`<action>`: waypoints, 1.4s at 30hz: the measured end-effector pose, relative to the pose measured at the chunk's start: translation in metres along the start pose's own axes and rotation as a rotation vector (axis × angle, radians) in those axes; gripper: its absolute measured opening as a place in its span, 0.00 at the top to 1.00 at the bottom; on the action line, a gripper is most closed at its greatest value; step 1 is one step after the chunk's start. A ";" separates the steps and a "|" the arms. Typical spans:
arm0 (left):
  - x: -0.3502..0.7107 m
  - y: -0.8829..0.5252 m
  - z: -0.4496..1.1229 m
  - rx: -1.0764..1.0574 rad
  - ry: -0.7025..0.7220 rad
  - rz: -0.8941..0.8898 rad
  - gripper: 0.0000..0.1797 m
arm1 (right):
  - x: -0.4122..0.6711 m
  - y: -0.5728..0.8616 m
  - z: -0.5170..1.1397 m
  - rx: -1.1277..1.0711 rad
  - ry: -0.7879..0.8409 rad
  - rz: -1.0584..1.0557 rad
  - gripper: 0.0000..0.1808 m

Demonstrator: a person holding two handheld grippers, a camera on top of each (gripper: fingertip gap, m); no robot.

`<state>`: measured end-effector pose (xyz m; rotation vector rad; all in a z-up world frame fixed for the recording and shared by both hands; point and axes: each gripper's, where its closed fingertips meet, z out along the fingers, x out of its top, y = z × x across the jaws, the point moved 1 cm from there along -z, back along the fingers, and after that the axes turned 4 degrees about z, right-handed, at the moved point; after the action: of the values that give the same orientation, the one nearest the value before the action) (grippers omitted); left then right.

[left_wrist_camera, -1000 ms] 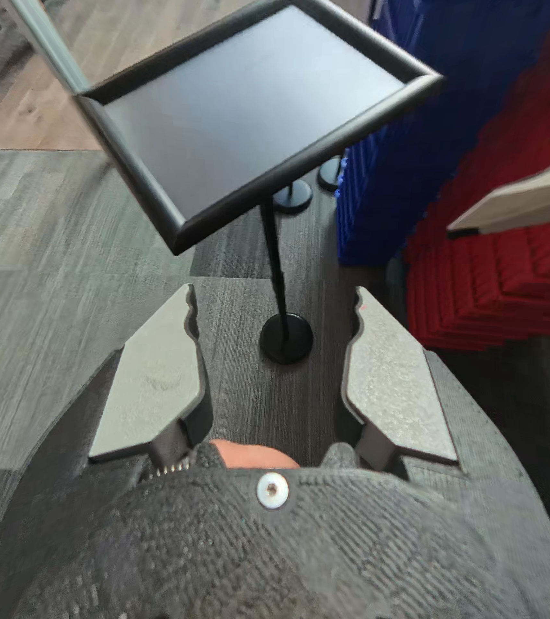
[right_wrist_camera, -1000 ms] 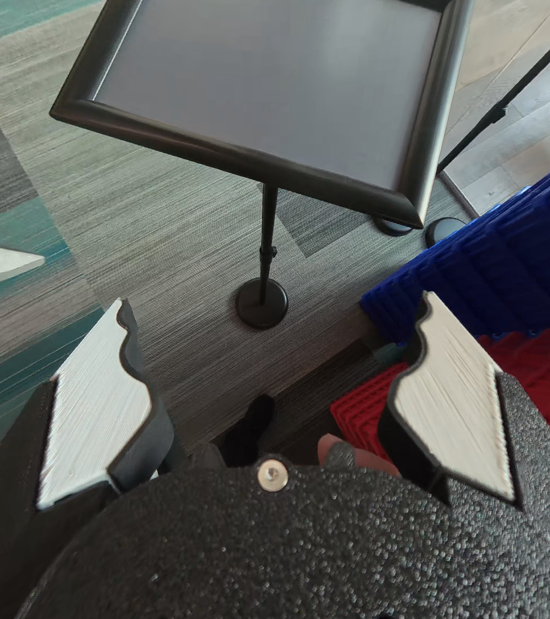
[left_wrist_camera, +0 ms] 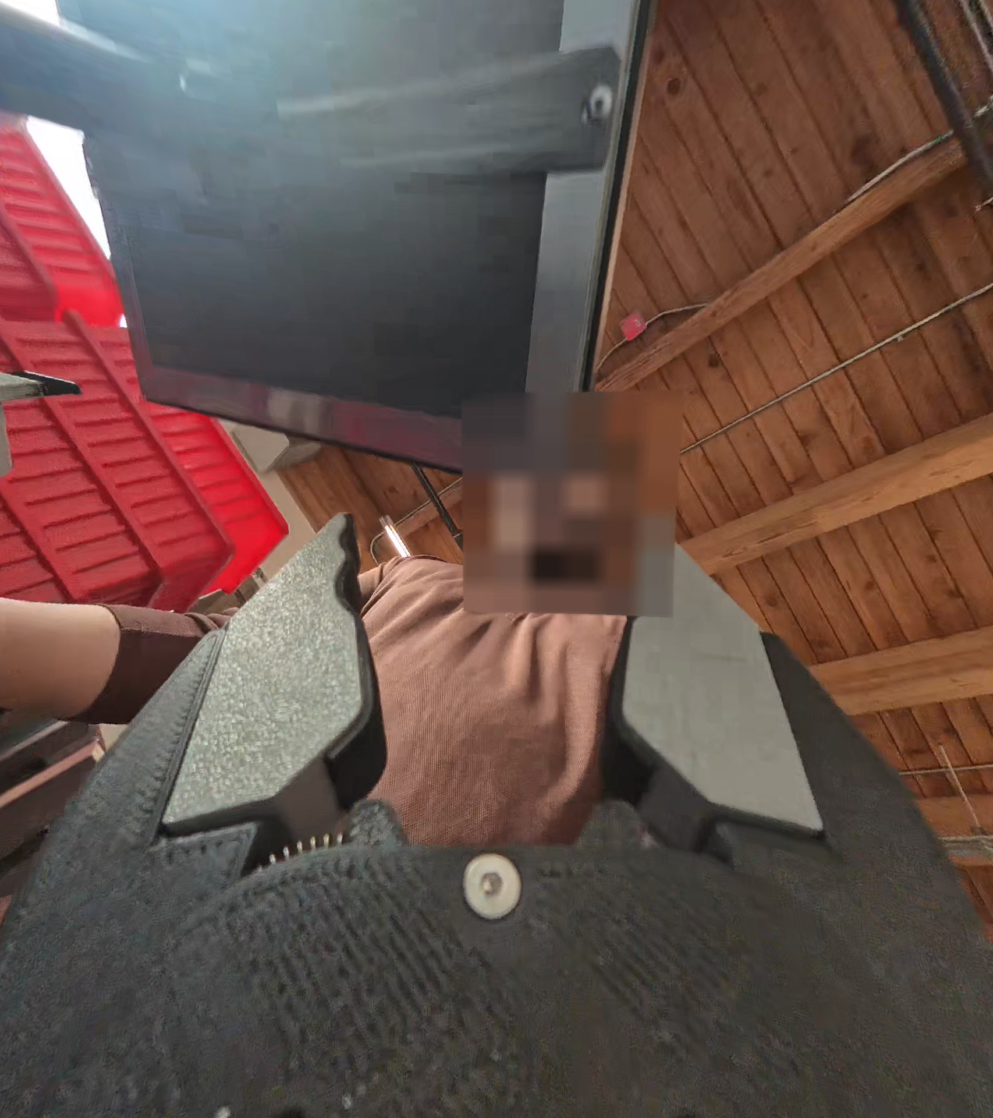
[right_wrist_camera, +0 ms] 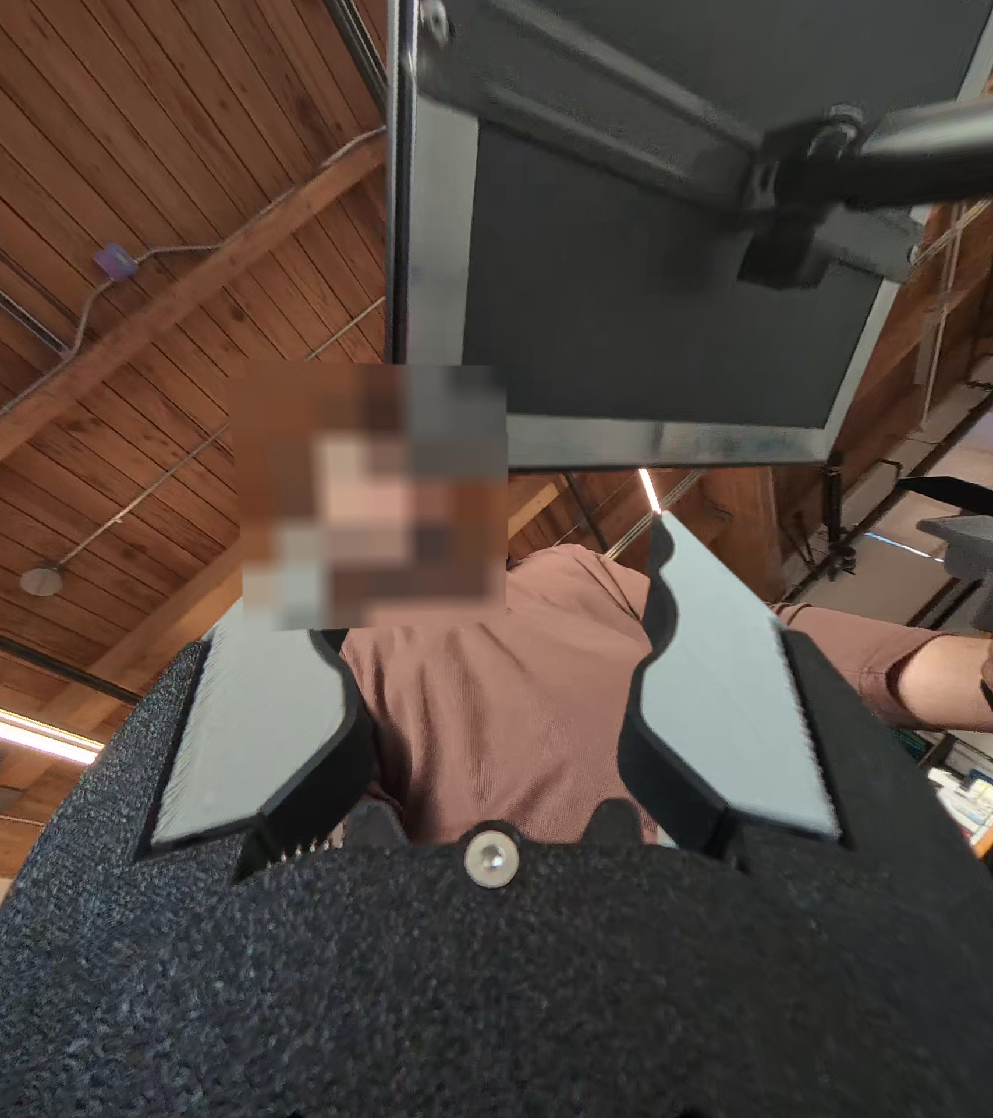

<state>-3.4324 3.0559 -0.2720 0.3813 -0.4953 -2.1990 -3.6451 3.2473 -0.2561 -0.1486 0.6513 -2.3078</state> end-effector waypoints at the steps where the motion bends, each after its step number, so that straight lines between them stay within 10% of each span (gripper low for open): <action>1: 0.015 -0.003 0.004 0.005 -0.008 0.012 0.51 | 0.016 -0.004 0.000 0.002 -0.017 0.014 0.48; 8: 0.093 -0.056 -0.007 0.606 -0.263 0.139 0.50 | 0.130 -0.016 0.004 -0.212 -0.132 -0.117 0.54; 14: 0.094 -0.102 -0.114 1.451 -0.655 0.505 0.53 | 0.151 0.069 -0.121 -1.353 -0.318 -0.450 0.52; 17: 0.070 -0.116 -0.133 1.576 -0.739 0.626 0.58 | 0.099 0.092 -0.145 -1.484 -0.378 -0.480 0.57; 23: 0.013 -0.137 -0.216 1.881 -0.798 0.353 0.53 | -0.006 0.163 -0.193 -1.777 -0.208 -0.461 0.55; 25: -0.007 -0.135 -0.240 1.940 -0.842 0.226 0.70 | -0.032 0.187 -0.201 -1.847 -0.146 -0.443 0.56; 33: -0.090 -0.069 -0.279 1.802 -1.161 0.176 0.63 | -0.051 0.241 -0.158 -2.060 0.084 -0.638 0.58; 42: -0.047 0.051 -0.198 1.471 -0.824 0.320 0.51 | -0.033 0.195 -0.059 -1.890 0.345 -0.831 0.71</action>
<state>-3.2848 3.0206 -0.4163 0.0615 -2.3962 -1.2172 -3.5176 3.1743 -0.4009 -0.9841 3.1258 -1.3940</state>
